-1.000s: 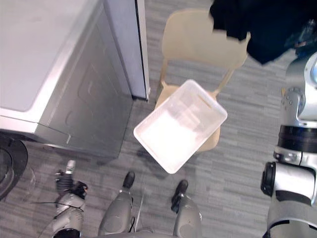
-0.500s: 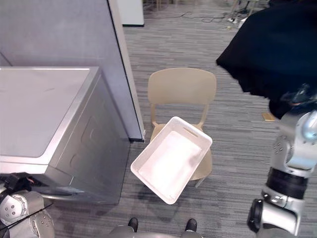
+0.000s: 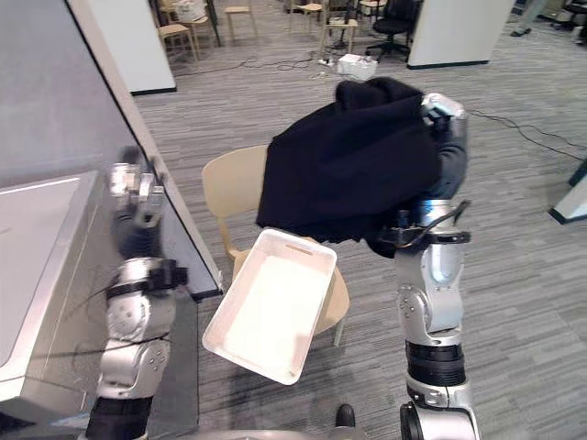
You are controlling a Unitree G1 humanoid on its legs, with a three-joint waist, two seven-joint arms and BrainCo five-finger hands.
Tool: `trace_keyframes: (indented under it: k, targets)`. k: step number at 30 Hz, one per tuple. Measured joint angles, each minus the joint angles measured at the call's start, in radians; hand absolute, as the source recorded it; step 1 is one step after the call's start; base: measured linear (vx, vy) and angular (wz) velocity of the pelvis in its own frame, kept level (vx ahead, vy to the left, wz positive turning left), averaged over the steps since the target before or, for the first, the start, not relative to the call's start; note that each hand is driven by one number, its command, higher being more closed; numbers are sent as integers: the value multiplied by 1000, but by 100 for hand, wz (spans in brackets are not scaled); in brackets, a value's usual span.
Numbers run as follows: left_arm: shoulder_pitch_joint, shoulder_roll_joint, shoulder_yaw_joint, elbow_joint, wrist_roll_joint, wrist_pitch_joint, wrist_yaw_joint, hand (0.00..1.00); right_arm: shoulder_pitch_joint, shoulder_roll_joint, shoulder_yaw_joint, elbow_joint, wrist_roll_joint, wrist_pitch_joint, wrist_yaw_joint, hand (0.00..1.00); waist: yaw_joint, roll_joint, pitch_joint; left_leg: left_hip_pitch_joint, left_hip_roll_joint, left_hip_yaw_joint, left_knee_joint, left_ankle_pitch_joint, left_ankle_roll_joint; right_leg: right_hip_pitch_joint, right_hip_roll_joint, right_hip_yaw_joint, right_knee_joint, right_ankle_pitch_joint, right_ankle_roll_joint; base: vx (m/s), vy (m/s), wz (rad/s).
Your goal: Pick up the laundry basket with both hands and put the clothes into the washing machine.
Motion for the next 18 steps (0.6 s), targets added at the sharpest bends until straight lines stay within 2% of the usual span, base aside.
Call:
trace_keyframes:
  k: [3, 6, 12, 18]
  targets:
    - [-103, 28, -77, 87, -55, 32, -49, 0, 1, 2, 54, 0, 30, 3, 18, 100, -22, 0, 0, 5, 0, 19, -1, -4, -1, -3, 4, 18, -12, 9, 1, -5, 3, -23]
    - [-187, 34, -127, 103, -99, 47, -56, 0, 5, 1, 67, 0, 38, 18, 26, 100, -31, 1, -1, 13, 2, 30, -2, -7, -4, -4, 9, 38, -12, 11, 0, 7, 6, -15]
    - [-296, 44, -209, 138, -168, 50, -73, 0, 24, 2, 111, 0, 48, 22, 27, 100, -46, 5, -3, 15, 2, 30, -7, -7, -4, -4, 9, 38, -12, 11, 0, 1, 0, -1]
    - [-356, 42, -282, 142, -219, 51, -71, 0, 75, 3, 156, 1, 49, 38, 29, 100, -49, 27, -17, 21, 1, 31, -13, -7, -4, -2, 10, 39, -12, 11, 0, 0, 0, 0]
